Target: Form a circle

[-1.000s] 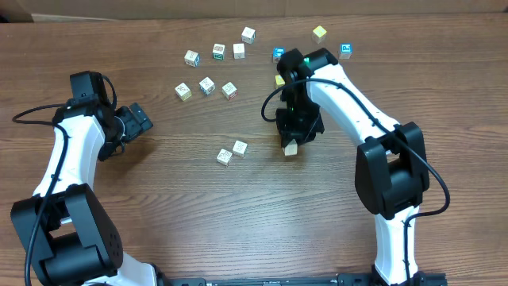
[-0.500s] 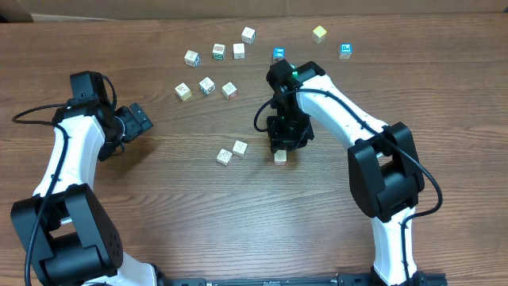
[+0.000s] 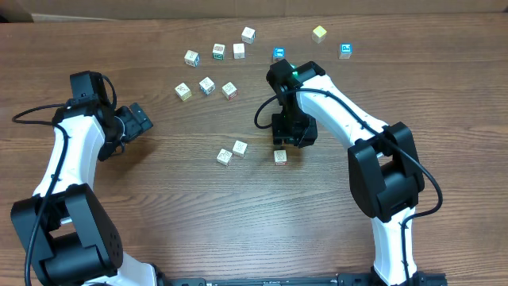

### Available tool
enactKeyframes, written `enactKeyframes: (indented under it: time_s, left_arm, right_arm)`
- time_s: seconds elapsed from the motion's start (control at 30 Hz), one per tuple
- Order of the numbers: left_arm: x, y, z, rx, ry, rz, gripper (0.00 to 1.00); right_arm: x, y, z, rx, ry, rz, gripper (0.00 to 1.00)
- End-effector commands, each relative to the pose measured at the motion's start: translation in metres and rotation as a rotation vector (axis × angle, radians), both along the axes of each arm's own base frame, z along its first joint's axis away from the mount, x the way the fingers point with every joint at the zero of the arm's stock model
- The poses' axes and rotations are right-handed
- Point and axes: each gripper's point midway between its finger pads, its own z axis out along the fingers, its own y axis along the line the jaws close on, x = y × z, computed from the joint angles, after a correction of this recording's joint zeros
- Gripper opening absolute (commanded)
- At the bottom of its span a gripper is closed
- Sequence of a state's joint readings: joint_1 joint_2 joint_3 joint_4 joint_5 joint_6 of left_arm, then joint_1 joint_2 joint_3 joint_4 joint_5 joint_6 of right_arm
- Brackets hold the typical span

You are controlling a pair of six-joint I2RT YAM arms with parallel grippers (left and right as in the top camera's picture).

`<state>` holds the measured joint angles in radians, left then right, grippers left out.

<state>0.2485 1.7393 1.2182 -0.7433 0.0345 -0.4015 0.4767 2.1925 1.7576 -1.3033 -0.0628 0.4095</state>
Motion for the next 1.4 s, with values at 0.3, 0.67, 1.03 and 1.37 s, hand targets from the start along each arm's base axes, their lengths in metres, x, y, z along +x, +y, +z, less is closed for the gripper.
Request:
enactKeyframes:
  time_s: [0.3,0.67,1.03,1.37]
  left_arm:
    - [0.001,-0.002,-0.001,-0.01,0.001,0.002,1.0]
    - [0.001,-0.002,-0.001,-0.01,0.001,0.002,1.0]
    - [0.001,-0.002,-0.001,-0.01,0.001,0.002,1.0]
    - [0.001,-0.002,-0.001,-0.01,0.001,0.002,0.99]
  right_arm:
    - [-0.009,-0.032,0.001,-0.174,-0.02,-0.121,0.48]
    - [-0.029,0.005,-0.004,0.018,0.092,-0.139,0.48]
    - [-0.051,0.036,-0.003,0.025,0.105,-0.05,0.52]
    - [-0.05,0.032,-0.004,-0.02,0.08,-0.058,0.52]
